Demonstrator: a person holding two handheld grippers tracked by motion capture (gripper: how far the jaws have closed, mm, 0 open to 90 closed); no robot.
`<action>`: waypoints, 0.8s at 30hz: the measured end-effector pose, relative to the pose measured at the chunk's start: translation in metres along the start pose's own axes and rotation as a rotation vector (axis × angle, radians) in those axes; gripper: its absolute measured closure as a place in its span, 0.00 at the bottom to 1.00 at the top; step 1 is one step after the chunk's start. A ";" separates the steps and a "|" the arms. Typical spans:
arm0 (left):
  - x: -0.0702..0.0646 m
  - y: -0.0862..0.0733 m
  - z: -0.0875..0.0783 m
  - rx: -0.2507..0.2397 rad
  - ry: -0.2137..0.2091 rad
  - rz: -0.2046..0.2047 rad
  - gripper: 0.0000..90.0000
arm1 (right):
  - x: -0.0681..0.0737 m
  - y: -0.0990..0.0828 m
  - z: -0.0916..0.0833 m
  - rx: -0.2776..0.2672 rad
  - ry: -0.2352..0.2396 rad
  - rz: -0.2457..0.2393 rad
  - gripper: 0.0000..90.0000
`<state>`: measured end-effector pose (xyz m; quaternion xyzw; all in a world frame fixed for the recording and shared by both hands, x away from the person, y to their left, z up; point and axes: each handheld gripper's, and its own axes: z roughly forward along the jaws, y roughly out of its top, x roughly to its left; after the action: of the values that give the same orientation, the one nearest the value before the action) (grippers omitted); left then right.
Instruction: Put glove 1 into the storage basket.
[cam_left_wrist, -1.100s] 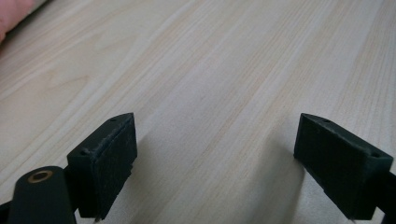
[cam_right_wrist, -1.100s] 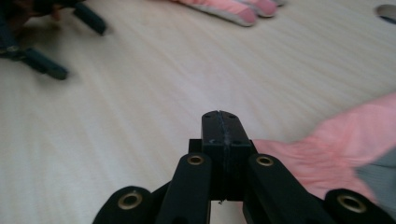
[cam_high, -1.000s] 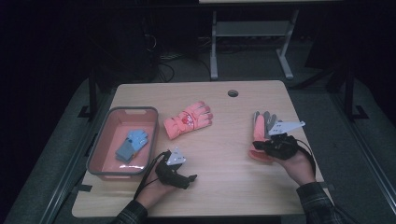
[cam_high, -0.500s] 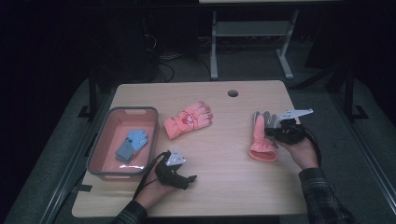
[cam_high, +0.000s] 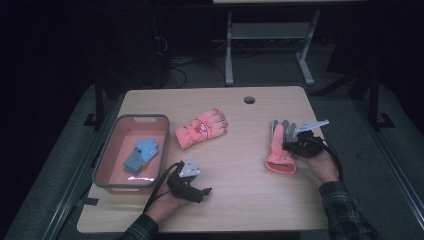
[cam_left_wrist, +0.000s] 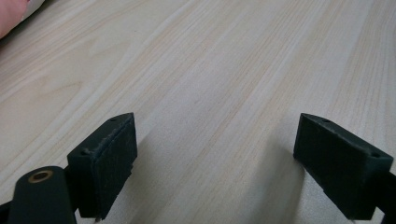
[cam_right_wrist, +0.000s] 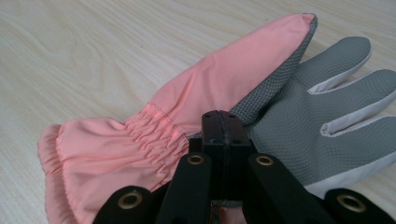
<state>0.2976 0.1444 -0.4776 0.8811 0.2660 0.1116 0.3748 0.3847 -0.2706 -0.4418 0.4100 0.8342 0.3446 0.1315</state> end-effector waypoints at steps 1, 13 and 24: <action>0.000 0.000 0.000 0.000 0.000 0.000 0.14 | 0.000 0.000 0.000 0.000 0.000 0.000 1.00; 0.000 0.000 0.000 0.001 0.000 0.001 0.14 | 0.026 0.001 0.001 0.025 0.069 -0.061 1.00; 0.000 0.001 0.000 0.005 -0.002 0.003 0.14 | 0.060 0.004 0.005 0.040 0.159 -0.127 1.00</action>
<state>0.2978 0.1443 -0.4771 0.8824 0.2648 0.1107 0.3728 0.3512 -0.2201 -0.4389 0.3301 0.8730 0.3504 0.0782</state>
